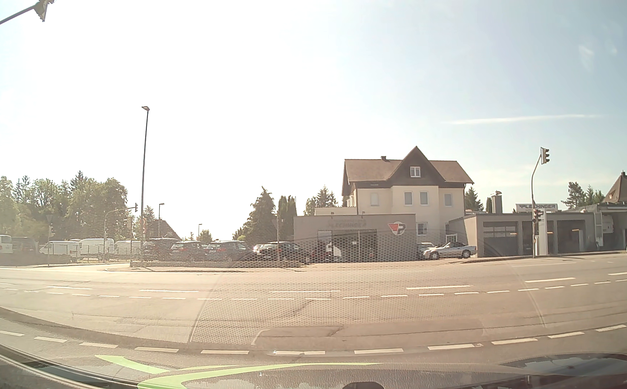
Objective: Follow the waypoints while adhering to traffic rules and regulations
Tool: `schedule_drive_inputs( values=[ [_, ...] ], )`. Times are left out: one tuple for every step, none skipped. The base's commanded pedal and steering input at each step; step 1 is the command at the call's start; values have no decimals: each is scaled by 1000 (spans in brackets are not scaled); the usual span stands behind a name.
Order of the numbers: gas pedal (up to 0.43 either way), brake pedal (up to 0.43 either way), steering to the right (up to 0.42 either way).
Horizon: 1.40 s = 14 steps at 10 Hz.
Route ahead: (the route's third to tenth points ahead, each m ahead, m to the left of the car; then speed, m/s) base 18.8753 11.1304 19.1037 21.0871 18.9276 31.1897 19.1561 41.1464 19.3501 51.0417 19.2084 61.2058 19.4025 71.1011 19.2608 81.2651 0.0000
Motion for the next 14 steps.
schedule_drive_inputs(
  values=[
    [0, 354, -2],
    [0, 354, -2],
    [0, 354, -2],
    [0, 354, -2],
    [0, 354, -2],
    [0, 354, -2],
    [0, 354, -2],
    [0, 354, -2],
    [0, 354, -2],
    [0, 354, -2],
    [0, 354, -2],
    [0, 354, -2],
    [0, 354, -2],
    [0, 354, -2]
  ],
)
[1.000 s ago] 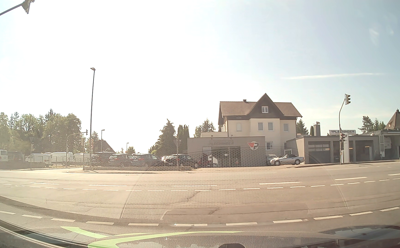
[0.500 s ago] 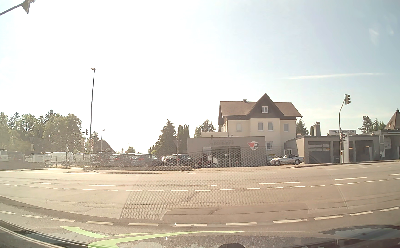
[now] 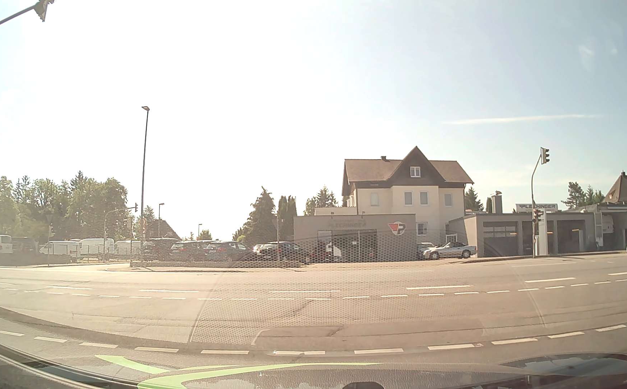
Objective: Follow the waypoints while adhering to traffic rules and regulations
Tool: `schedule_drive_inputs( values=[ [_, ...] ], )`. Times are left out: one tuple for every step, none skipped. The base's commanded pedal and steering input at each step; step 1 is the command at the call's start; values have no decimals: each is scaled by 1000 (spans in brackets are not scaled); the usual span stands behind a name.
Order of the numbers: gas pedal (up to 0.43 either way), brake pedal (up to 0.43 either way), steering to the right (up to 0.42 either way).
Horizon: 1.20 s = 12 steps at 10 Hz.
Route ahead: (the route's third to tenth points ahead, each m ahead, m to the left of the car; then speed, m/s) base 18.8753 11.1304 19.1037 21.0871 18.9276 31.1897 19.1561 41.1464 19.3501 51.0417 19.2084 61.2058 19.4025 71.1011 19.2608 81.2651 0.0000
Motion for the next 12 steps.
schedule_drive_inputs(
  values=[
    [0, 354, -2],
    [0, 354, -2],
    [0, 354, -2],
    [0, 354, -2],
    [0, 354, -2],
    [0, 354, -2],
    [0, 354, -2],
    [0, 354, -2],
    [0, 354, -2],
    [0, 354, -2],
    [0, 354, -2],
    [0, 354, -2]
  ],
)
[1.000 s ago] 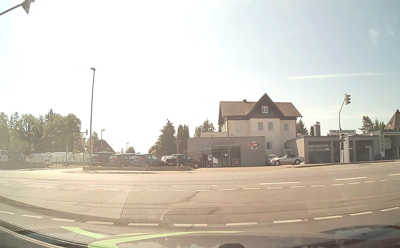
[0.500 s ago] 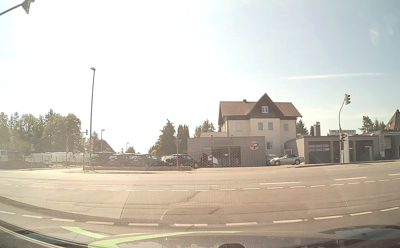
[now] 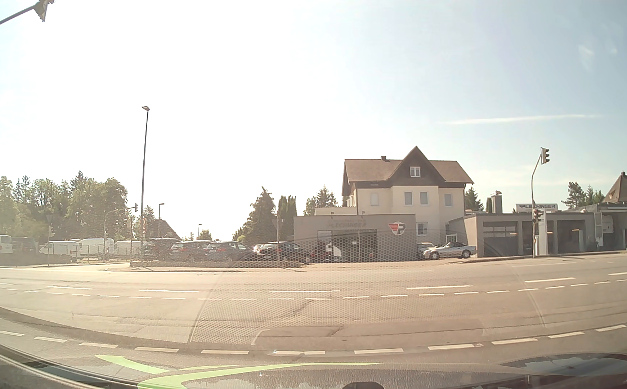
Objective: Follow the waypoints while adhering to traffic rules and regulations
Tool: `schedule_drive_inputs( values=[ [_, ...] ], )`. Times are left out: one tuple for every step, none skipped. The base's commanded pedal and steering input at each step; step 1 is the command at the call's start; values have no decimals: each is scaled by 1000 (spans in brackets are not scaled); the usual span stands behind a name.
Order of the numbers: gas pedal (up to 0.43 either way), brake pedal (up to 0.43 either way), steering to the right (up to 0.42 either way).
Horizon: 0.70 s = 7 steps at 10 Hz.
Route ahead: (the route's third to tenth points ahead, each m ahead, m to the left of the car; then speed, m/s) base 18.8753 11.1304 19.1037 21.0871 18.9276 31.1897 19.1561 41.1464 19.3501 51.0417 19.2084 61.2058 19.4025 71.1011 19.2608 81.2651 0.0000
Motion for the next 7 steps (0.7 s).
schedule_drive_inputs(
  values=[
    [0, 354, -2],
    [0, 354, -2],
    [0, 354, -2],
    [0, 354, -2],
    [0, 354, -2],
    [0, 354, -2],
    [0, 354, -2]
  ],
)
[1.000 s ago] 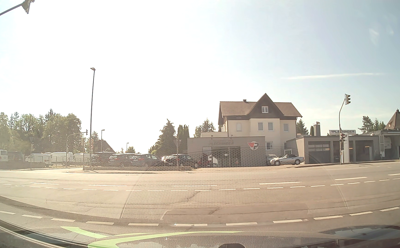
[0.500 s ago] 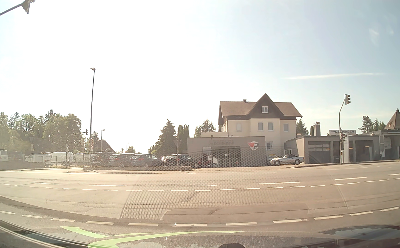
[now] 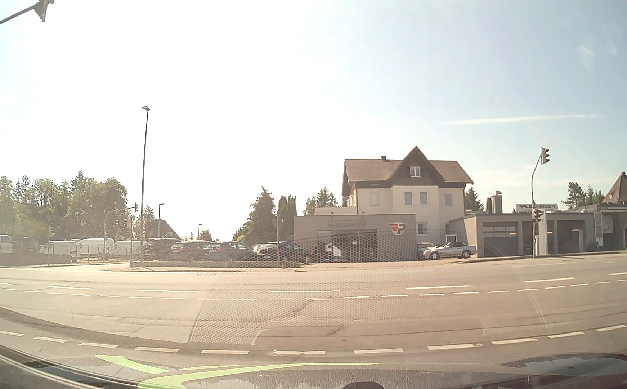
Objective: Follow the waypoints while adhering to traffic rules and regulations
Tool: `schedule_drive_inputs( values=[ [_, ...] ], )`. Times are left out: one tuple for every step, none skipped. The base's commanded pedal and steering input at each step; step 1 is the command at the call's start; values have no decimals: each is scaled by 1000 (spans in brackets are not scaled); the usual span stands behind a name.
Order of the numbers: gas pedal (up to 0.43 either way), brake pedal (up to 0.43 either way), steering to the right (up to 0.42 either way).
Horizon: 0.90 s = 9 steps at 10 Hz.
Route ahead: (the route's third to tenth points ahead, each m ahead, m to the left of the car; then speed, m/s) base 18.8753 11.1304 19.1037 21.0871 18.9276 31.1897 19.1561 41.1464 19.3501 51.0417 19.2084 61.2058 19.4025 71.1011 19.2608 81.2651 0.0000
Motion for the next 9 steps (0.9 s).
schedule_drive_inputs(
  values=[
    [0, 354, -2],
    [0, 354, -2],
    [0, 354, -2],
    [0, 354, -2],
    [0, 354, -2],
    [0, 354, -2],
    [0, 354, -2],
    [0, 354, -2],
    [0, 354, -2]
  ],
)
